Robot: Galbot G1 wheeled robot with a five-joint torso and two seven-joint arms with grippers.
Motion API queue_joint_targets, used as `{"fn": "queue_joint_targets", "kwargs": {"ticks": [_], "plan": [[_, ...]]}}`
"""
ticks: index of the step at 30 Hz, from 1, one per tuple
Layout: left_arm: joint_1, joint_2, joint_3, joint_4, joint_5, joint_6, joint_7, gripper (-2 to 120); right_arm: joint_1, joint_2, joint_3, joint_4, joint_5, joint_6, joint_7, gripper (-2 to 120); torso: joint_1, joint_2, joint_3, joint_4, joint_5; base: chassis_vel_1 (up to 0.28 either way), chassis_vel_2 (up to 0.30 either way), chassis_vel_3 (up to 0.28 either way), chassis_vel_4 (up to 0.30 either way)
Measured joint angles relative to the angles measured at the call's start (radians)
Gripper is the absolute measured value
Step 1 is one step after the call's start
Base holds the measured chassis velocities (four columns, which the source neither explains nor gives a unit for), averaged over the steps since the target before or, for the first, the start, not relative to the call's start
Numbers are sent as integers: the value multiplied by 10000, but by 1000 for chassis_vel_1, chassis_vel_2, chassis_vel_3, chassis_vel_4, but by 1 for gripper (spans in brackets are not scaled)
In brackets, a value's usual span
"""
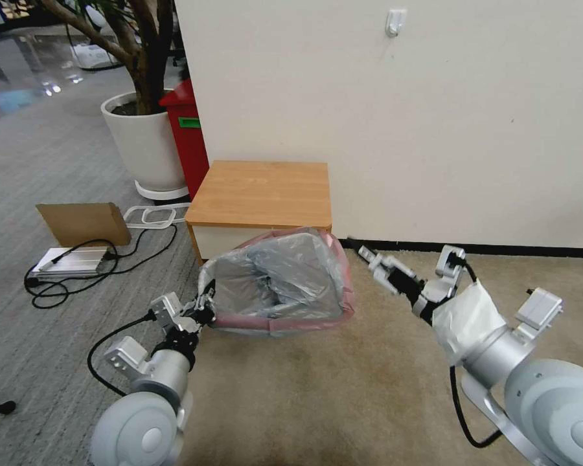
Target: Pick up the garbage bag from the table and place it over the trash can.
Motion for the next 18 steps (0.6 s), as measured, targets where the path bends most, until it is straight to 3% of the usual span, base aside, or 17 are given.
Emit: {"fn": "queue_joint_targets", "kwargs": {"ticks": [3, 7, 18], "plan": [[0, -87, 152, -29, 14, -32, -24, 7, -401, 1016, -214, -46, -1043, 653, 34, 100, 0, 0, 0, -2, -1, 0, 0, 0, 0], [-48, -96, 349, -29, 35, -68, -67, 7, -521, 1764, -574, -73, -1245, 901, 114, 100, 0, 0, 0, -1, -1, 0, 0, 0, 0], [-459, 132, 784, 178, 11, -85, -181, 7, -366, 2010, -1220, -682, -1275, 1128, 259, 100, 0, 0, -1, 0, 1, 0, 0, 0, 0]]}}
